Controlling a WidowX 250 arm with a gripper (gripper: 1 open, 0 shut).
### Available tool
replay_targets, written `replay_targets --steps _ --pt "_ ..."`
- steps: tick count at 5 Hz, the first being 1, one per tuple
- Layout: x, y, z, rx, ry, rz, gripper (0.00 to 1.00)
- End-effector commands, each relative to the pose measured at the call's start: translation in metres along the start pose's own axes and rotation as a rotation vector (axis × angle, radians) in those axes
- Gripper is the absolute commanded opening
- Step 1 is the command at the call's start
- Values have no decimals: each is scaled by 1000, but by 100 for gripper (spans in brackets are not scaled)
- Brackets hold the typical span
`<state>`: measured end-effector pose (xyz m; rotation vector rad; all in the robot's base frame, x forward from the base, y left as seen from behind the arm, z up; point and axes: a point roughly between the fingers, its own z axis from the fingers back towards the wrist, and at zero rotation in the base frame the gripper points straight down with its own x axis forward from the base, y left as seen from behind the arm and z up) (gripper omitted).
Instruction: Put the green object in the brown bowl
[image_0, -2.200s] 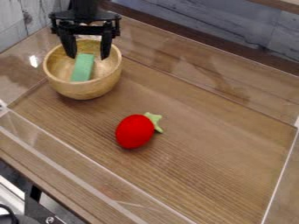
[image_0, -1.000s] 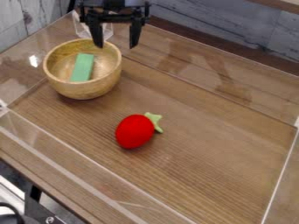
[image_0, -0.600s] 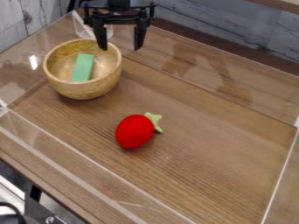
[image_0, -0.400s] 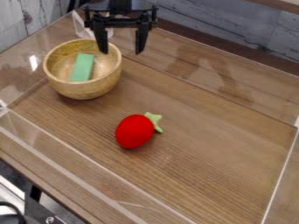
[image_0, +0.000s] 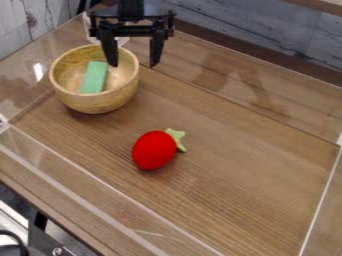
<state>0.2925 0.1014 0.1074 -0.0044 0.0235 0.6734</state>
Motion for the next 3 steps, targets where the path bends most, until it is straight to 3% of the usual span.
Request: replay_targets --steps 1,2,3 --pt "8 9 28 -31 -60 -11 100" --pt "14 18 35 -37 -55 -26 100" --pt "11 18 24 -34 -51 -5 0"
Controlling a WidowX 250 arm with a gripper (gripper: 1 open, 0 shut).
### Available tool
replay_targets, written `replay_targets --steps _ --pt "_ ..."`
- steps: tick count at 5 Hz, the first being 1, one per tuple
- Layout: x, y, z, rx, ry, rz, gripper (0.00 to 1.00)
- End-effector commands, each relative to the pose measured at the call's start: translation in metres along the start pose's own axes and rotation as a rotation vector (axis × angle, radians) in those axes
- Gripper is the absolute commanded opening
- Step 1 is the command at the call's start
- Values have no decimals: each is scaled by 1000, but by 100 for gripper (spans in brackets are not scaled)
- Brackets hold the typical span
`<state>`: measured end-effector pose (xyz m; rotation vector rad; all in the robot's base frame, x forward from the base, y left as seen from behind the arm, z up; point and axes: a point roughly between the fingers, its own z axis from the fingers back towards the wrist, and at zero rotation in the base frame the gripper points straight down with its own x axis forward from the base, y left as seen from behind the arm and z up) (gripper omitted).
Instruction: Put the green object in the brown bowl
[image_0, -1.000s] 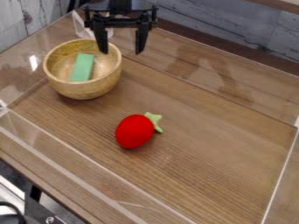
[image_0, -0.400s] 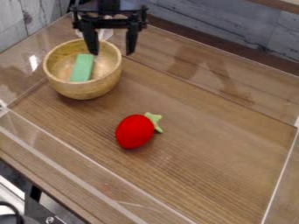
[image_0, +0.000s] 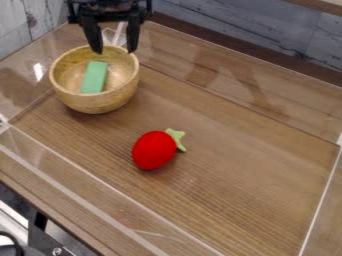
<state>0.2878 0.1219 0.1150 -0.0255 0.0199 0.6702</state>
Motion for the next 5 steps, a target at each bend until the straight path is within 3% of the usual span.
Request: replay_targets --steps 1,2,3,4,5 --pt "-1 -1 4 -4 -51 12 0" --pt "6 4 -4 3 -46 9 100" --pt "16 10 -13 10 -41 12 100" --pt "21 7 -4 10 -37 2 100" --pt "6 -10 -2 -6 -43 8 100"
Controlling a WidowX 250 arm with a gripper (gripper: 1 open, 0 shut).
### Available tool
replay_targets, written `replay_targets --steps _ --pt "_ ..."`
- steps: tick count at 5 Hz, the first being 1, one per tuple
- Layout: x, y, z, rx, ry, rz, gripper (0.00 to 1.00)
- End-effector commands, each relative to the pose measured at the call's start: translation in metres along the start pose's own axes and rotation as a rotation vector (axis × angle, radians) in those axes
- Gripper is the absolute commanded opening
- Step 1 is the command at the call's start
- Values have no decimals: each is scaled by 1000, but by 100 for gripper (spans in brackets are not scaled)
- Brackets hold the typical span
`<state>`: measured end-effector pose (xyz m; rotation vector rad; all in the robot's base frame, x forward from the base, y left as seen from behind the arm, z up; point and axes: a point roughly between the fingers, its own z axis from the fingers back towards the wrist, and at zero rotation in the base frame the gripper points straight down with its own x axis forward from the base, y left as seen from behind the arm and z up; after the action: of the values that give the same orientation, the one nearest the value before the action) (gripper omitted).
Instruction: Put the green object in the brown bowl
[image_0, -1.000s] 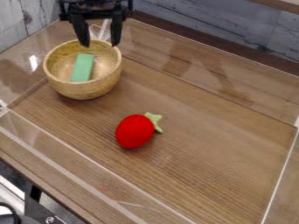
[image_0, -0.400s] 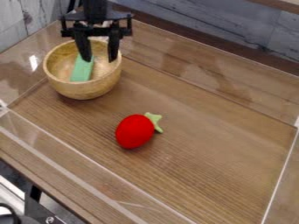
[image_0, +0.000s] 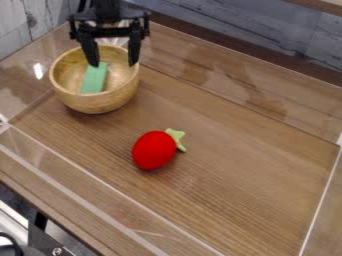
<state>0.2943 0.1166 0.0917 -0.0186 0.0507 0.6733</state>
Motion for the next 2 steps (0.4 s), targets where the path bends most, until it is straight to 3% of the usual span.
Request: replay_targets --steps 1,2 --pt "-14 -21 25 -37 -79 10 100" --pt "-28 -53 34 -48 -81 -37 100"
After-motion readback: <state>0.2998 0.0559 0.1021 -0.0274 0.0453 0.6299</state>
